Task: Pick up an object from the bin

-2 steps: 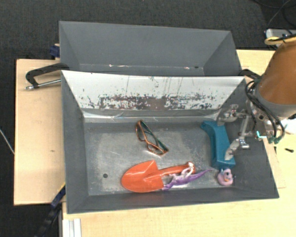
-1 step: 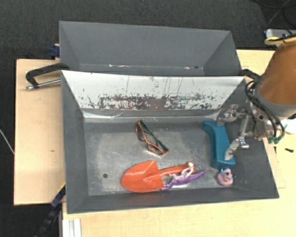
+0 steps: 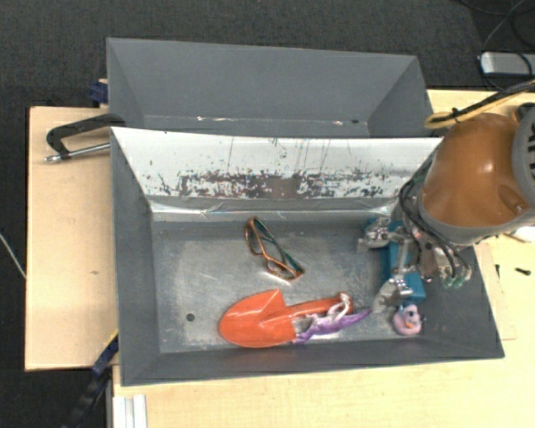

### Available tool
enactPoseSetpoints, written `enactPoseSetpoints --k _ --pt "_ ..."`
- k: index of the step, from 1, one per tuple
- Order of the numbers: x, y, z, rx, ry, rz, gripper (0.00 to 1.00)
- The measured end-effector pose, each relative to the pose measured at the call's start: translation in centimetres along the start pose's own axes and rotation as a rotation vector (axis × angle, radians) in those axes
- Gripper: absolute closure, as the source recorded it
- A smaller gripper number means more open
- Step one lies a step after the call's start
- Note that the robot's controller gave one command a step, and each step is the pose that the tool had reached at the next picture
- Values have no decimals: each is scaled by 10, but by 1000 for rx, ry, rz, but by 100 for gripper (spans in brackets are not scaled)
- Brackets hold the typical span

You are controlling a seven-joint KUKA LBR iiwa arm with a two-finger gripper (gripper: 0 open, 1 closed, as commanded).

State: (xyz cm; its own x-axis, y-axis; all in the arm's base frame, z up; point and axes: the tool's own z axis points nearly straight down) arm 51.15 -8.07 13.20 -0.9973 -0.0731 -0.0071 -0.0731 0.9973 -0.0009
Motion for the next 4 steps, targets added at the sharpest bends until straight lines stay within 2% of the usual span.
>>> enactPoseSetpoints --k 1,2,3,4 --pt "6 19 13 -3 9 -57 0" --pt "13 82 18 -3 6 -46 0" --pt "14 58 61 -3 2 -119 0" --pt "13 66 58 1 0 -17 100"
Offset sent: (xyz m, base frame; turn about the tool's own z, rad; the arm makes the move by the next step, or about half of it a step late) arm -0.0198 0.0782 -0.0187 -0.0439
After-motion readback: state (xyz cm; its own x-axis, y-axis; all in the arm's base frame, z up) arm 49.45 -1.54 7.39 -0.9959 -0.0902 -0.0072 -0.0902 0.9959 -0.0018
